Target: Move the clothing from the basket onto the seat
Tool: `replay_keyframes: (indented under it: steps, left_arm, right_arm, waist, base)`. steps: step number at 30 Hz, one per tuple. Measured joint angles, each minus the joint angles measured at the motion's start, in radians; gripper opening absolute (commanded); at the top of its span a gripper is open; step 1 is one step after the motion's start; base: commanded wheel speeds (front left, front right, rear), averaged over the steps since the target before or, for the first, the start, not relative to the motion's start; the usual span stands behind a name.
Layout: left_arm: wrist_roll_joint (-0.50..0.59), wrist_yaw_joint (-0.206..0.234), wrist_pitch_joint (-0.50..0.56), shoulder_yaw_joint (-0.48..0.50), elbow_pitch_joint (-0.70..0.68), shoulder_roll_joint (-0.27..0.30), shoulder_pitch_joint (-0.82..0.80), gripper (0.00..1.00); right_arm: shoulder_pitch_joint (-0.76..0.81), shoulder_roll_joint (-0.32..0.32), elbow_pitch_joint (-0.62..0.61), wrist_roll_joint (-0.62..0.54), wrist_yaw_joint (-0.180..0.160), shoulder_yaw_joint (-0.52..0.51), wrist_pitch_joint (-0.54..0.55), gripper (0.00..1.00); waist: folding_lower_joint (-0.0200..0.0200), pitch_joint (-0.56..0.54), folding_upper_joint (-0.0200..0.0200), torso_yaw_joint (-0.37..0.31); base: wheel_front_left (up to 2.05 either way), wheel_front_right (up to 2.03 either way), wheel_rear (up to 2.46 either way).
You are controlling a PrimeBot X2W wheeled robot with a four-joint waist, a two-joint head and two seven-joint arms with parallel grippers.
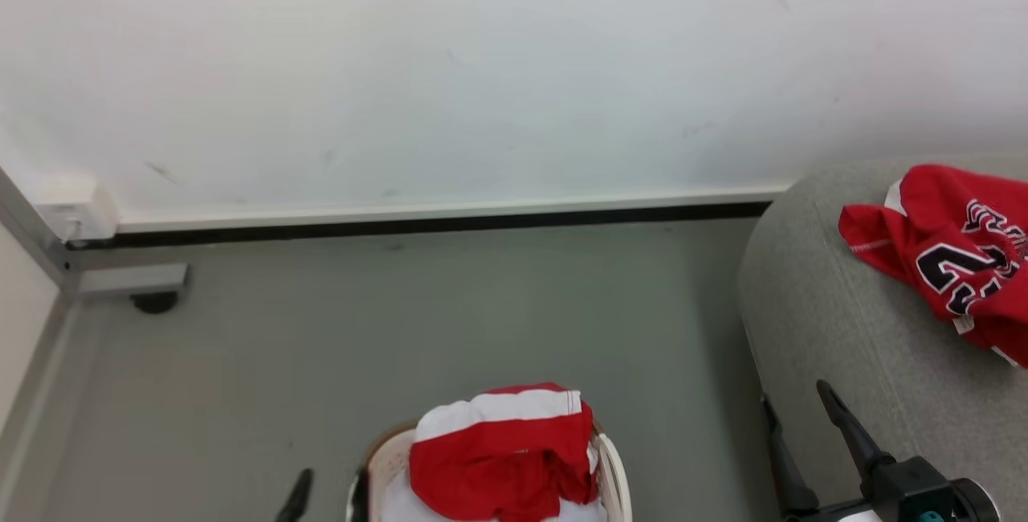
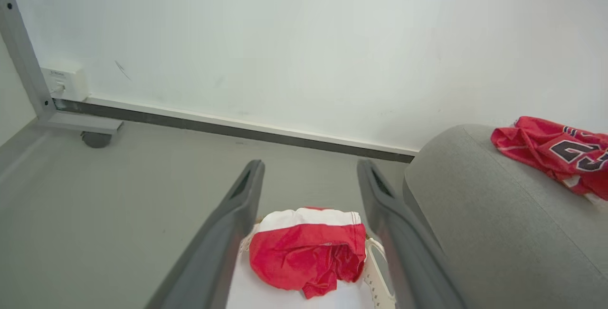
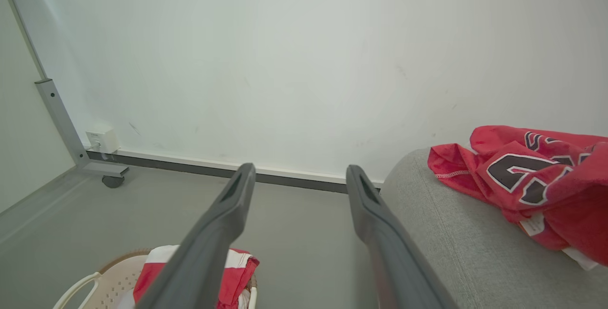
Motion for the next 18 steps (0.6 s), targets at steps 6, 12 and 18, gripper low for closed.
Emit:
replay_keyframes:
  steps: [6, 12, 18]
  left_arm:
    - [0.040, -0.018, 0.010, -0.114, 0.139, 0.015, -0.162, 1.00]
    - [0.043, -0.022, 0.110, -0.222, 0.309, 0.044, -0.350, 1.00]
    - [0.079, -0.024, 0.183, -0.299, 0.479, 0.082, -0.513, 1.00]
  right_arm:
    - [-0.048, 0.001, -0.014, 0.002, 0.000, 0.020, 0.000, 1.00]
    - [-0.106, 0.002, -0.039, 0.033, 0.000, 0.065, 0.000, 1.00]
    - [-0.156, 0.001, -0.076, 0.071, 0.000, 0.102, 0.000, 1.00]
  waist:
    - [0.0001, 0.087, 0.0000, -0.027]
    - [0.0002, 0.213, 0.0000, -0.070]
    - [0.0003, 0.349, 0.0000, -0.125]
  base:
    - [0.00, 0.00, 0.00]
    - [0.00, 0.00, 0.00]
    - [0.00, 0.00, 0.00]
